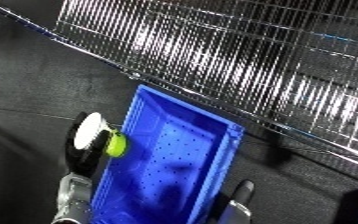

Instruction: Pick up the object and place it into the box

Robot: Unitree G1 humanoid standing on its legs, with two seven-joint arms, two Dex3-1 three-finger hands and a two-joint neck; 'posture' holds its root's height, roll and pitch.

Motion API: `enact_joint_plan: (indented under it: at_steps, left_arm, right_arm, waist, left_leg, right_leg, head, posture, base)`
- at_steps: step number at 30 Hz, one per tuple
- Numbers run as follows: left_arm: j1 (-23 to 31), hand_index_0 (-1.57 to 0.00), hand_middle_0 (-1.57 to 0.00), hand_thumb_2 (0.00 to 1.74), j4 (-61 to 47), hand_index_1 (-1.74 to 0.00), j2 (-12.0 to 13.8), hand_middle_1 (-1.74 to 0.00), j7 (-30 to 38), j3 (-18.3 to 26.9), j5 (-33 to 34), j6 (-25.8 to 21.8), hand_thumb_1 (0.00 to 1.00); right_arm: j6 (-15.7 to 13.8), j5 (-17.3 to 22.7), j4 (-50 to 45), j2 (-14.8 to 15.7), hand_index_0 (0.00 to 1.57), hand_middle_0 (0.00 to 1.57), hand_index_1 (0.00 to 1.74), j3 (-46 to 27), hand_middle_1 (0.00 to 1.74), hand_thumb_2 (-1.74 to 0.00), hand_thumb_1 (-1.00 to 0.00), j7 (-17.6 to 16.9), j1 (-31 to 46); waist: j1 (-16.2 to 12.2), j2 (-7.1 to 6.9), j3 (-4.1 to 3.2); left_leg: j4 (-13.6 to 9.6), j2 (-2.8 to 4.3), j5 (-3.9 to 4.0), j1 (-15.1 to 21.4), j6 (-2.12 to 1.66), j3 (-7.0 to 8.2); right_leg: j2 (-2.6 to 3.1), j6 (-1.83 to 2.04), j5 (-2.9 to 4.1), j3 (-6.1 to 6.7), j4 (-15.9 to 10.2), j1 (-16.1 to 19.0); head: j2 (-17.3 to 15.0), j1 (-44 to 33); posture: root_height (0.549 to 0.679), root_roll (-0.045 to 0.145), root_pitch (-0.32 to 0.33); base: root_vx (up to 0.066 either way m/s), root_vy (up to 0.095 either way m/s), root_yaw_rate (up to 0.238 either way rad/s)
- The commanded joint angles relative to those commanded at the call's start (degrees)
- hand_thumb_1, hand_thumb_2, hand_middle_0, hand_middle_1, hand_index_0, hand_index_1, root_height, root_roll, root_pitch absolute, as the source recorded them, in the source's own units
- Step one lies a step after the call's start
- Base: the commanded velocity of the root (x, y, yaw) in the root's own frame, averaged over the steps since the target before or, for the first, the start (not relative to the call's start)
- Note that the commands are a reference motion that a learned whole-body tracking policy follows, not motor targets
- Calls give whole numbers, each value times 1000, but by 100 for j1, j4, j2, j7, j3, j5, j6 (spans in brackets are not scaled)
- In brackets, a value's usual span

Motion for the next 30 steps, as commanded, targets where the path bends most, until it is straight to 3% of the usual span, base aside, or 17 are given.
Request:
enact_joint_plan:
  at_steps: [10,18,24,30]
  left_arm:
    - [21,0,0,0,178,0,-73,0,-131,-76,14,382,0]
    - [37,0,0,0,177,0,-123,0,-648,-247,-107,919,0]
    - [-3,0,0,0,80,0,-249,0,-1070,-589,254,1143,0]
    - [23,0,0,0,-113,0,-510,0,-1049,-893,485,1434,0]
  right_arm:
    - [21,-11,-45,45,0,0,0,-24,0,0,0,-65,-51]
    - [26,-2,-91,4,0,0,0,-95,0,0,0,-131,-137]
    - [19,-7,-105,-48,0,0,0,-160,0,0,0,-191,-228]
    - [180,-10,-151,-213,0,0,0,-213,0,0,0,-373,-546]
  waist:
    - [-58,45,0]
    - [-156,162,0]
    - [-255,285,0]
    - [-390,504,0]
  left_leg:
    - [-25,-24,-15,32,-2,13]
    - [-38,-51,-29,39,-3,71]
    - [0,-63,-71,69,0,155]
    - [113,-53,-102,25,-6,299]
  right_leg:
    - [-3,1,42,4,-97,56]
    - [-17,45,127,48,-186,25]
    - [-14,105,256,120,-311,17]
    - [13,159,416,259,-408,-88]
  head:
    - [55,159]
    - [93,611]
    - [578,1554]
    - [748,2366]
  posture:
    - [632,27,51]
    - [633,26,53]
    - [635,26,51]
    - [636,29,55]
  base:
    - [-9,-7,-17]
    - [-30,-10,-77]
    - [-33,-25,-134]
    - [-60,1,-181]
